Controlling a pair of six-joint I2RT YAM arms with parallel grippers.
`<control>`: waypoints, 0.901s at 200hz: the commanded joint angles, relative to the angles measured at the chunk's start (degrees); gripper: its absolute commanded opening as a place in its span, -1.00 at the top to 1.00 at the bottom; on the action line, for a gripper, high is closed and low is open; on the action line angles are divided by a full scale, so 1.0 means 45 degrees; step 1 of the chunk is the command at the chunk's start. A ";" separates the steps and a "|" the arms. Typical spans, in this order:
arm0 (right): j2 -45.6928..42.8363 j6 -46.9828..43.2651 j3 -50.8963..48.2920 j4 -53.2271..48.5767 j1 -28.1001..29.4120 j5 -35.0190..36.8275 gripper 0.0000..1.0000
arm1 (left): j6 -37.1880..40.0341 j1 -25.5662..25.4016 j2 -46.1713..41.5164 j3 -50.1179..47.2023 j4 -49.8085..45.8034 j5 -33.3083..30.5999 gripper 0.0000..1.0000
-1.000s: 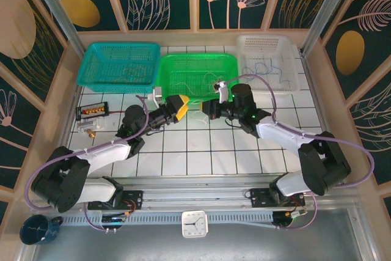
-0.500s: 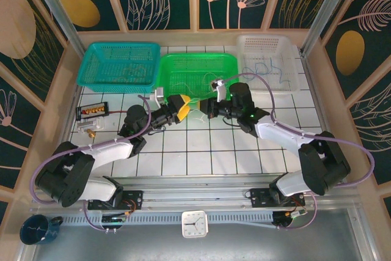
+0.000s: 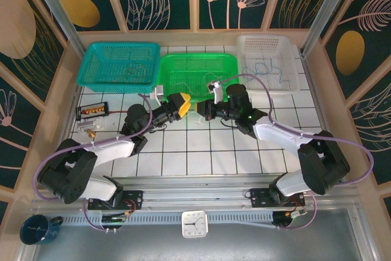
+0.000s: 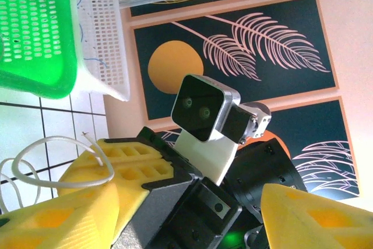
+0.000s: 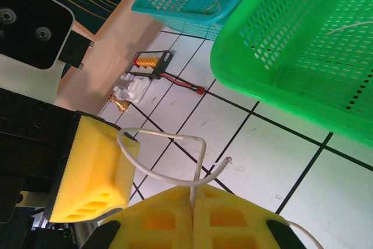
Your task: Untangle the cables
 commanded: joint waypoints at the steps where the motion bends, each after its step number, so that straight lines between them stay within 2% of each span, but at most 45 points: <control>1: -0.0172 0.0121 0.0132 0.0454 0.0135 0.0101 1.00 | -0.0107 -0.0072 0.0114 0.0271 0.0762 -0.0120 -0.28; 47: -0.0200 0.0101 0.0159 0.0454 0.0175 0.0176 1.00 | -0.0127 -0.0069 0.0170 0.0080 0.0808 -0.0187 -0.23; 81: -0.0162 0.0101 0.0201 0.0453 0.0165 0.0218 1.00 | -0.0147 -0.0073 0.0131 0.0002 0.0732 -0.0126 -0.35; 117: -0.0180 0.0111 0.0268 0.0472 0.0187 0.0233 1.00 | -0.0148 -0.0073 0.0131 -0.0135 0.0726 -0.0123 -0.36; 180: -0.0181 0.0069 0.0357 0.0454 0.0329 0.0159 1.00 | -0.0148 -0.0063 0.0304 -0.0121 0.0938 -0.0171 0.01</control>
